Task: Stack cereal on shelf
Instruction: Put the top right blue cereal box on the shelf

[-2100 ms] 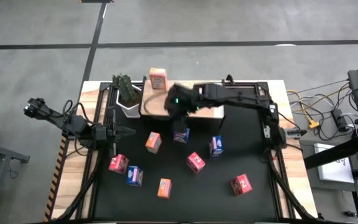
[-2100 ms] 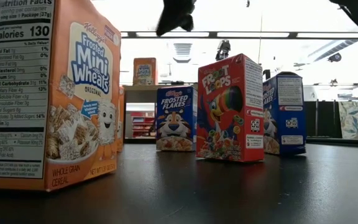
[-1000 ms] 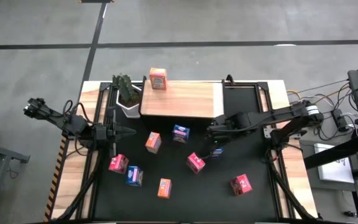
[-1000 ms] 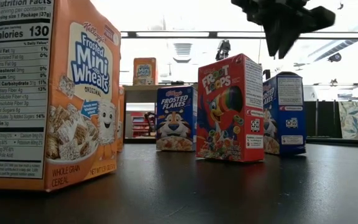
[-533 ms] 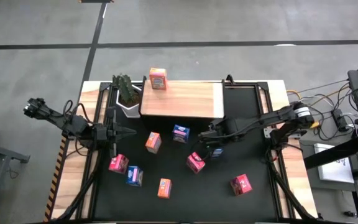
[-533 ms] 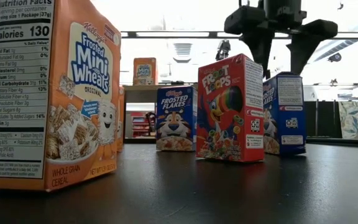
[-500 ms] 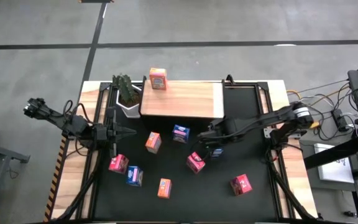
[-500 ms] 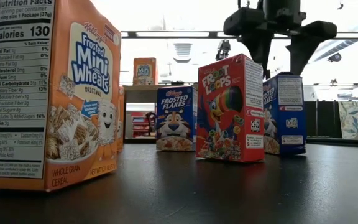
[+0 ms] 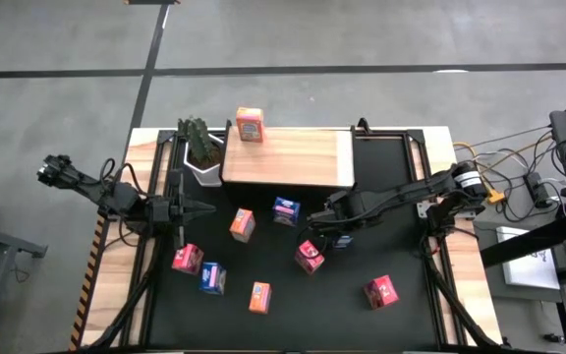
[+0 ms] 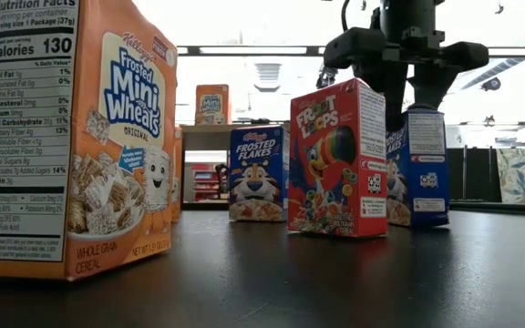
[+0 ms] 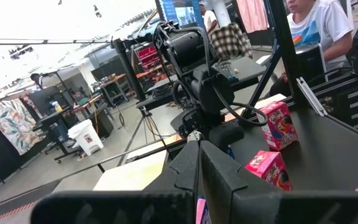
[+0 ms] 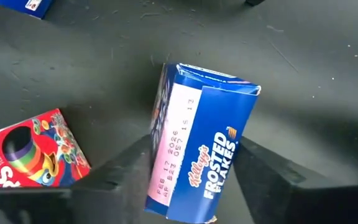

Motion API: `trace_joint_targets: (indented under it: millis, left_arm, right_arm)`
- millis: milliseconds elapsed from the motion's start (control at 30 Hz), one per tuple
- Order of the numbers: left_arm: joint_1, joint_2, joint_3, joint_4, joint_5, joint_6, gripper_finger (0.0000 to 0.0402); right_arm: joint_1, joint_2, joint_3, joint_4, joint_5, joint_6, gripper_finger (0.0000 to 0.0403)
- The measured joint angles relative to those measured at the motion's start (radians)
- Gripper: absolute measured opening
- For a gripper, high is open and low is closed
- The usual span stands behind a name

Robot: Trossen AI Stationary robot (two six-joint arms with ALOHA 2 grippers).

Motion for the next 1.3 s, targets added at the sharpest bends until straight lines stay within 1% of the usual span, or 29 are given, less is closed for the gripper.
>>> trace_joint_targets:
  millis: [133,233,333,433,567,667,767,867,1000,1100,1300]
  left_arm:
    - [0.0,0.0,0.0,0.0,0.0,0.0,0.0]
    - [0.0,0.0,0.0,0.0,0.0,0.0,0.0]
    - [0.0,0.0,0.0,0.0,0.0,0.0,0.0]
    - [0.0,0.0,0.0,0.001,0.0,0.0,0.0]
    - [0.0,0.0,0.0,0.004,0.0,0.0,0.0]
    - [0.0,0.0,0.0,0.005,0.0,0.0,0.0]
    - [0.0,0.0,0.0,0.01,0.0,0.0,0.0]
    - [0.0,0.0,0.0,0.014,0.0,0.0,0.0]
    - [0.0,0.0,0.0,0.016,0.0,0.001,0.0]
    - [0.0,0.0,0.0,0.016,0.0,0.005,0.0]
    - [0.0,0.0,0.0,0.018,0.0,0.008,0.0]
  right_arm:
    - [0.0,0.0,0.0,0.0,0.0,-0.004,0.0149]
    - [0.0,0.0,0.0,0.0,0.0,-0.009,0.0133]
    - [0.0,-0.009,0.0,-0.001,-0.011,-0.019,0.0128]
    - [-0.002,-0.037,0.016,-0.022,-0.068,-0.067,0.0131]
    - [-0.005,-0.095,0.069,-0.066,-0.115,-0.144,0.013]
    - [-0.008,-0.139,0.125,-0.09,-0.112,-0.182,0.0125]
    - [-0.015,-0.183,0.183,-0.09,-0.059,-0.216,0.0121]
    - [-0.023,-0.209,0.244,-0.082,0.054,-0.247,0.0118]
    - [-0.05,-0.209,0.341,-0.068,0.152,-0.362,0.0116]
    - [-0.079,-0.186,0.411,-0.035,0.199,-0.49,0.0116]
    - [-0.181,-0.083,0.571,0.001,0.21,-0.816,0.0116]
